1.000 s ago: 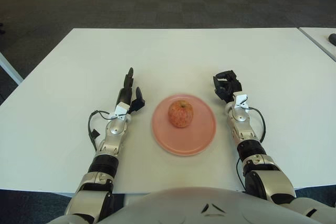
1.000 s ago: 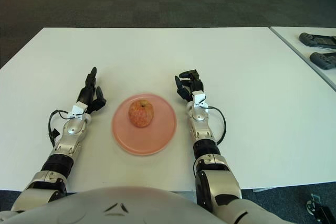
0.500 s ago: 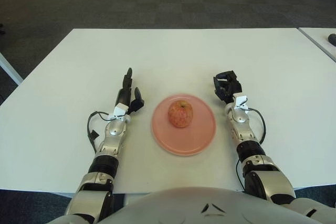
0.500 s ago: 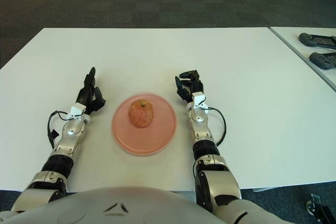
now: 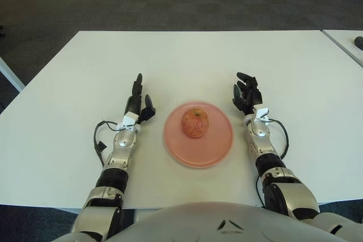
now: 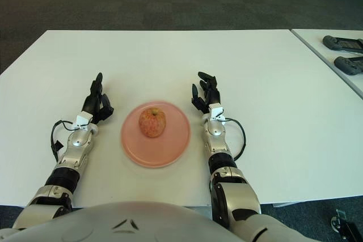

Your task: Put the apple into the plate.

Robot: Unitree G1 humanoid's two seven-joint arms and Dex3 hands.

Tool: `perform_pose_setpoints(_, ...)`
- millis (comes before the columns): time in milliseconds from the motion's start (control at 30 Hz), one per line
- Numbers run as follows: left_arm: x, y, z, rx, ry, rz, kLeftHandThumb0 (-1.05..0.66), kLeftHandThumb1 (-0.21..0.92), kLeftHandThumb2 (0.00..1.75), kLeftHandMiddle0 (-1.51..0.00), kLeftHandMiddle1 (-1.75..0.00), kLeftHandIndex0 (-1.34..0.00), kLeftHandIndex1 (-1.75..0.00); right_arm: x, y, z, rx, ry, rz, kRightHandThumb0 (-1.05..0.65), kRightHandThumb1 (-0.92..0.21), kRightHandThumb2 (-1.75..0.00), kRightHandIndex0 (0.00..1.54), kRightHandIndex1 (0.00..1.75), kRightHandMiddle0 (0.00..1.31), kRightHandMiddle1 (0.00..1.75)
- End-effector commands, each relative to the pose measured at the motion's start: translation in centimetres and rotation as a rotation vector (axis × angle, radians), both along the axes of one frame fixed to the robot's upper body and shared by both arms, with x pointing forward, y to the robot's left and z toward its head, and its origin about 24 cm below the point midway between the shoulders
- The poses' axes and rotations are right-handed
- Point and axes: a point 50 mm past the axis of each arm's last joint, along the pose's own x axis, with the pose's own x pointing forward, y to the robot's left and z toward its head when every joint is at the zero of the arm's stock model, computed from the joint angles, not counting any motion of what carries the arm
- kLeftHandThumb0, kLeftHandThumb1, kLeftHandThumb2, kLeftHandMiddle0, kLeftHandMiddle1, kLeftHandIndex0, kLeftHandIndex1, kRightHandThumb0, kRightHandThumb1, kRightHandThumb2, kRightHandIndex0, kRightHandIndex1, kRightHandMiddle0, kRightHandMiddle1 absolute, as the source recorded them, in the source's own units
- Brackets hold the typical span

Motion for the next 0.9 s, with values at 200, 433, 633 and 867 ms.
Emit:
perform_pose_setpoints(200, -1.08, 0.18, -1.80, 0.004, 0.092, 0.030, -0.96, 0.92, 1.13, 0.00, 0.00, 0.00, -0.12, -1.37, -0.50, -2.16, 0.021, 0.083, 0.001, -0.51, -0.92, -0.79, 0.20, 0.08, 0.00, 0.52)
perform_pose_setpoints(433, -0.99, 0.07, -1.71, 0.006, 0.085, 0.039, -0.97, 0.92, 1.14, 0.00, 0.00, 0.00, -0.09, -1.48, -0.57, -2.12, 0.032, 0.061, 0.011, -0.51, -0.92, -0.82, 0.21, 0.07, 0.00, 0.54)
perform_pose_setpoints(633, -1.00, 0.02, -1.66, 0.003, 0.080, 0.043, -0.96, 0.92, 1.15, 0.00, 0.00, 0.00, -0.08, -1.52, -0.57, -2.05, 0.034, 0.047, 0.017, -0.52, -0.92, -0.83, 0.21, 0.06, 0.00, 0.53)
perform_pose_setpoints(867, -0.96, 0.01, -1.62, -0.002, 0.077, 0.049, -0.96, 0.92, 1.14, 0.00, 0.00, 0.00, -0.08, -1.55, -0.56, -1.99, 0.032, 0.037, 0.026, -0.54, -0.92, -0.85, 0.20, 0.05, 0.00, 0.52)
